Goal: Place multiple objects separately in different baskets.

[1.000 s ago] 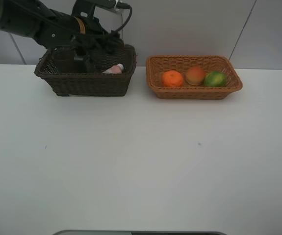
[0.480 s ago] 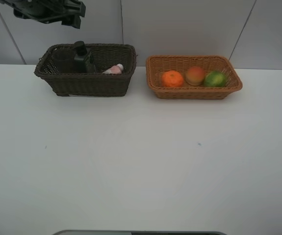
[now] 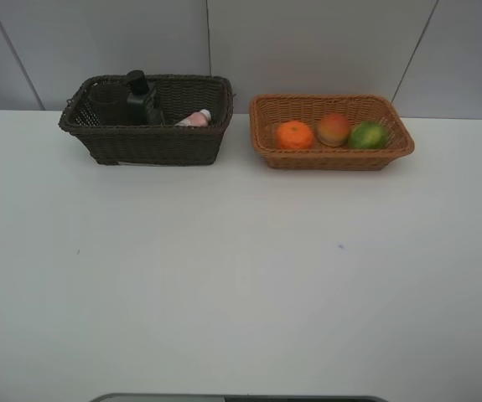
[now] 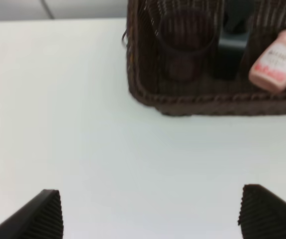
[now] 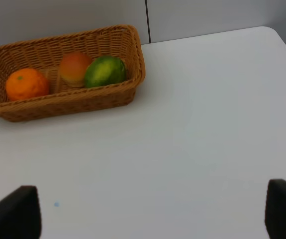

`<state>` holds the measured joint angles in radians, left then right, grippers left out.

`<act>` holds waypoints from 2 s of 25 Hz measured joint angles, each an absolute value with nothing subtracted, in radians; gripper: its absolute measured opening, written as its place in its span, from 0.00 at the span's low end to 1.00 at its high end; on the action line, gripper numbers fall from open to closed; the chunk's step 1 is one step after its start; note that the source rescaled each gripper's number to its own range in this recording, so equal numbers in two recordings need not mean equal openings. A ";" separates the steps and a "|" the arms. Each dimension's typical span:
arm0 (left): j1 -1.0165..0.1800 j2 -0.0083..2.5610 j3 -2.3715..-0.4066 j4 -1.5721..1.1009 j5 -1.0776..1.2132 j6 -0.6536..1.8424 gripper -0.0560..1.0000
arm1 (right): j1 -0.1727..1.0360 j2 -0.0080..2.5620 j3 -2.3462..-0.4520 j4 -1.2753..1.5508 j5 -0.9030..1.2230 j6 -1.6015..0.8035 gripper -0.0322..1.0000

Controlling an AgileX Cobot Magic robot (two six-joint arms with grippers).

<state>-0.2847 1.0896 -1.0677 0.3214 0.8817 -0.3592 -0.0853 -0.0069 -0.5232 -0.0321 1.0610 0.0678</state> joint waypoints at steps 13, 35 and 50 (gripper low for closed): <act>-0.285 0.409 -0.769 0.137 1.112 -0.153 0.92 | -0.085 -0.007 -0.523 -0.032 1.061 0.068 1.00; -0.285 -0.008 -0.540 0.091 1.142 -0.118 0.92 | -0.085 -0.007 -0.523 -0.032 1.061 0.068 1.00; -0.285 -0.008 -0.505 0.091 1.068 -0.097 0.92 | -0.085 -0.007 -0.523 -0.032 1.061 0.068 1.00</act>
<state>-0.2847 -0.0077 -0.5047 0.0912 1.0680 -0.0968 -0.0853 -0.0069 -0.5232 -0.0318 1.0610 0.0678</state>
